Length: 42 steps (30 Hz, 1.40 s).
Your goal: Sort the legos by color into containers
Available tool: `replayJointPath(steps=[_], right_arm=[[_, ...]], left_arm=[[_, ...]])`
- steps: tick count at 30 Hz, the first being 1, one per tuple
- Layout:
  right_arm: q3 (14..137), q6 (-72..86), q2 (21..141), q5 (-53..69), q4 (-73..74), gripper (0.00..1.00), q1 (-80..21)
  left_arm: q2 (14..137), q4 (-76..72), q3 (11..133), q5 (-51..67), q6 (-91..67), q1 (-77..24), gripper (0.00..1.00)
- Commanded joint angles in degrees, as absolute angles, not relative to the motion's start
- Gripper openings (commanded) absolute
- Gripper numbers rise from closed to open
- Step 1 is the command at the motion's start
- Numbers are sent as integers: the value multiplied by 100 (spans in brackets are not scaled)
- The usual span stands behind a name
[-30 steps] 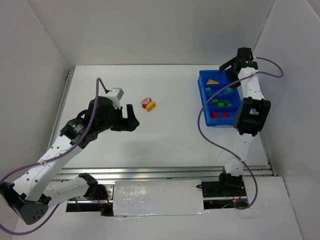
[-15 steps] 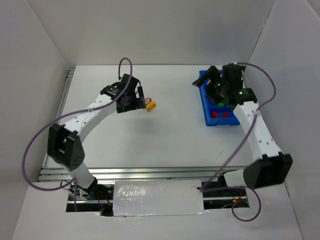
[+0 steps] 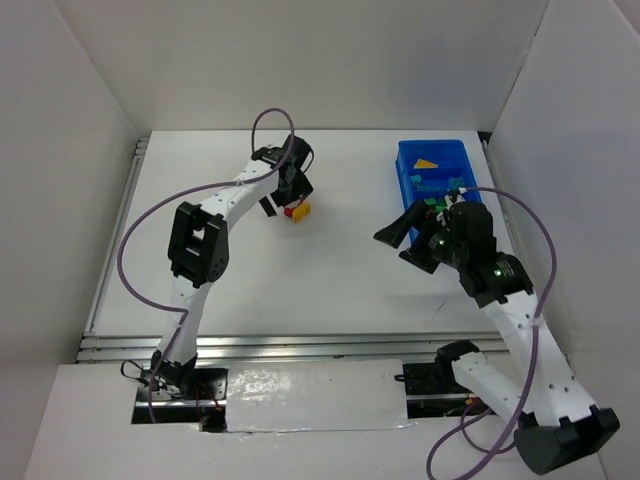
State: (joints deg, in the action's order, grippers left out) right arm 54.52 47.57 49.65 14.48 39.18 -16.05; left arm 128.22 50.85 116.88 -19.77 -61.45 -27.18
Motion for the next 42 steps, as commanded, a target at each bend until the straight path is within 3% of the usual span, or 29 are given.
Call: replayJointPath(steps=[1, 20, 23, 24, 27, 30, 33, 39, 40, 42], right_arm=[[5405, 4720, 4458, 1617, 4165, 100, -1679], [5080, 4280, 3955, 1889, 4579, 100, -1661], [5001, 4272, 3973, 1977, 4518, 100, -1670], [5001, 4271, 3990, 1986, 4491, 100, -1670], [5027, 4210, 4043, 2004, 4456, 100, -1670], [5062, 4157, 4096, 1942, 4412, 100, -1661], [5062, 4140, 4174, 1890, 4324, 100, -1661], [5133, 4183, 4350, 1188, 4350, 100, -1591], [5133, 4175, 4377, 1126, 4316, 100, -1573], [5098, 4245, 4508, 1099, 4192, 100, -1538]], left_arm=[[12885, 5318, 11830, -2180, -7108, -2689, 99], [13938, 4552, 12243, -2083, -7427, -2689, 97], [14062, 4728, 12340, -2039, -7435, -2707, 87], [14045, 4729, 12218, -2004, -7409, -2724, 69], [13756, 4632, 11701, -2126, -7383, -2812, 38], [13413, 4298, 11172, -2101, -7137, -2865, 34], [13210, 4271, 10987, -2004, -6848, -2900, 21], [12359, 4114, 10206, -2268, -6267, -3190, 15], [12001, 4035, 10021, -2233, -6206, -3208, 15], [11586, 3859, 9476, -2215, -6091, -3199, 23]])
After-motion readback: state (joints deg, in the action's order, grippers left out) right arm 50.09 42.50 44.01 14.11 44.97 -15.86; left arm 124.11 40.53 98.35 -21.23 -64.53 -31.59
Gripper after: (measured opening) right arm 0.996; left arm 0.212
